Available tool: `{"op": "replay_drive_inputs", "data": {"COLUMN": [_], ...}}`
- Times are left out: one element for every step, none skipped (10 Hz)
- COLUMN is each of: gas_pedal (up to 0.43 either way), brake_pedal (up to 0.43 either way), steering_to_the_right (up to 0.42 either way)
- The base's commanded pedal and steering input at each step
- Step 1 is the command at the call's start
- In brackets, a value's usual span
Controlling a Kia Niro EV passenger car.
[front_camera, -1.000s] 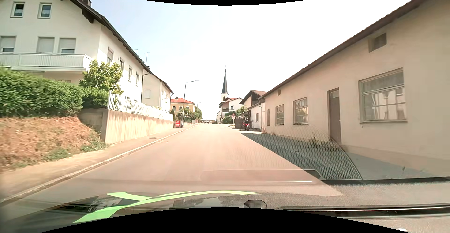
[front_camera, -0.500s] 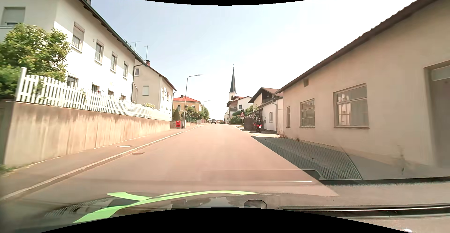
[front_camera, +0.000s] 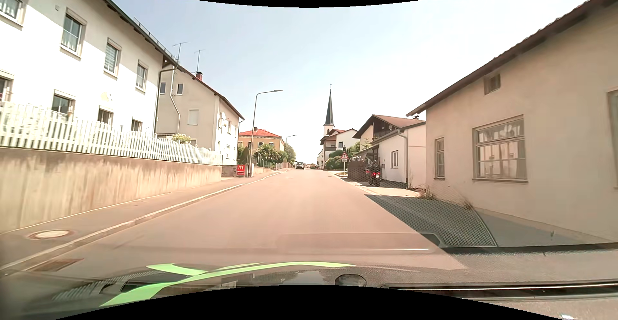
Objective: Follow the waypoints while adhering to traffic rules and regulations
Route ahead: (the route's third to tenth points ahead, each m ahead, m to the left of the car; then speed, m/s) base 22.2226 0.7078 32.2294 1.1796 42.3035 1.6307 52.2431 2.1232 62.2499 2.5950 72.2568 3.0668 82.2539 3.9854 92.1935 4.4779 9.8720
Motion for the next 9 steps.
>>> {"op": "replay_drive_inputs", "data": {"gas_pedal": [0.197,0.197,0.197,0.197,0.169,0.15,0.15,0.15,0.138], "brake_pedal": [0.0,0.0,0.0,0.0,0.0,0.0,0.0,0.0,0.0], "steering_to_the_right": [-0.025,-0.025,-0.025,-0.024,-0.02,-0.013,-0.012,-0.009,0.001]}}
